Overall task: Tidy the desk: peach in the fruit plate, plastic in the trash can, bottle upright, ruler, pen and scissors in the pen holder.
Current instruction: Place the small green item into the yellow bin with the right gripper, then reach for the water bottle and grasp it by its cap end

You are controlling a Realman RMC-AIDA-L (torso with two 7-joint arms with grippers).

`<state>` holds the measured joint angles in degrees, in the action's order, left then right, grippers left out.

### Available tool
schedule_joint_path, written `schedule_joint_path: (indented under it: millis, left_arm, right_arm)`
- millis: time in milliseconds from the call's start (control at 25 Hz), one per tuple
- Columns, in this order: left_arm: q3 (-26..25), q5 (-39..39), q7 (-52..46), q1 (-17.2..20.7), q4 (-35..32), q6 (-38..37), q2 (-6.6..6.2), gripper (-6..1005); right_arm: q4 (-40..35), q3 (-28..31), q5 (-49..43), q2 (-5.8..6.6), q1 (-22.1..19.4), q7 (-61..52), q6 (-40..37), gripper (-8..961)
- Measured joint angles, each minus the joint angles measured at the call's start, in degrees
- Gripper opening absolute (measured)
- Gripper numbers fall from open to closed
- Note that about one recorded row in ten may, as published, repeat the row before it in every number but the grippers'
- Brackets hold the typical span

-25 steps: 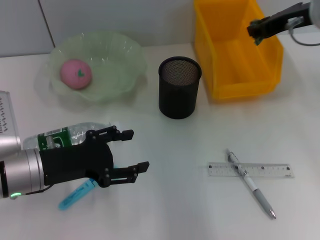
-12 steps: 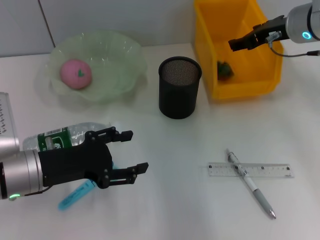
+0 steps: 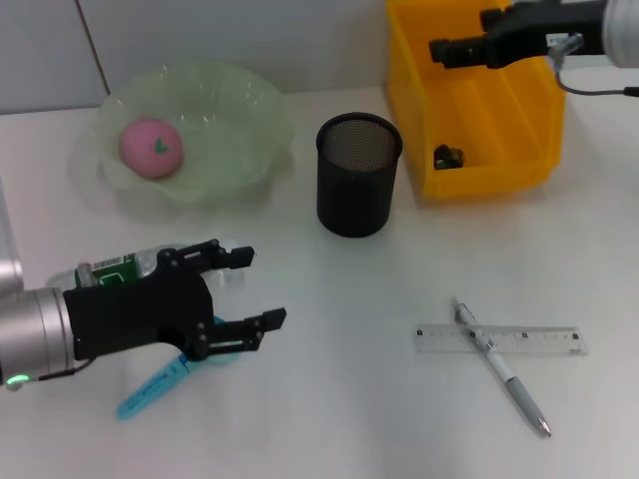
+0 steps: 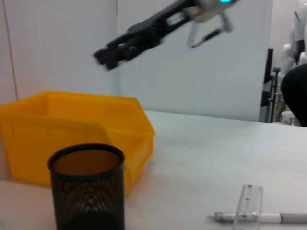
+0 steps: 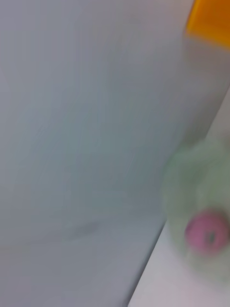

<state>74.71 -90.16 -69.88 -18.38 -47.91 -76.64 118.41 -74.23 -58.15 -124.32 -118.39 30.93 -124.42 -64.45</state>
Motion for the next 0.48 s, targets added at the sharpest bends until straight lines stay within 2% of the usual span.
schedule_joint_path:
  millis: [40, 80, 120, 240, 280, 320, 360, 440, 480]
  left_arm:
    - [-0.19, 0.01, -0.37, 0.10, -0.49, 0.00, -0.04, 768]
    - [-0.72, 0.02, -1.36, 0.40, -1.77, -0.01, -0.07, 767]
    - [-0.72, 0.02, -1.36, 0.40, -1.77, -0.01, -0.07, 767]
    - [-1.91, 0.04, -2.38, 0.71, -3.08, -0.41, -0.09, 766]
    - [-2.75, 0.05, -2.97, 0.69, -3.42, -1.13, -0.16, 766]
    - [-2.75, 0.05, -2.97, 0.69, -3.42, -1.13, -0.16, 766]
    - [-3.34, 0.06, -3.50, 0.58, -3.55, -1.68, -0.17, 766]
    - [-4.49, -0.04, -5.02, 0.19, -3.62, -2.32, -0.19, 765]
    - [-5.43, -0.54, -7.26, -0.26, -3.96, -2.24, -0.37, 765]
  right_arm:
    - [-1.11, 0.95, 3.86, 0.09, -1.43, 2.26, -2.70, 837]
    - [-2.23, 4.03, 11.11, -0.04, -4.37, 7.81, -8.83, 837]
    - [-2.23, 4.03, 11.11, -0.04, -4.37, 7.81, -8.83, 837]
    - [-0.43, 9.17, 18.74, -0.34, -7.78, 17.04, -18.20, 836]
    - [2.70, 11.70, 20.06, 0.15, -9.36, 22.25, -24.21, 836]
    - [2.70, 11.70, 20.06, 0.15, -9.36, 22.25, -24.21, 836]
    - [6.86, 13.78, 19.37, 1.09, -10.65, 27.01, -29.33, 836]
    - [9.41, 14.67, 18.86, 1.55, -11.40, 30.19, -31.99, 836]
    - [15.05, 16.96, 18.51, 2.48, -13.20, 37.72, -36.49, 836]
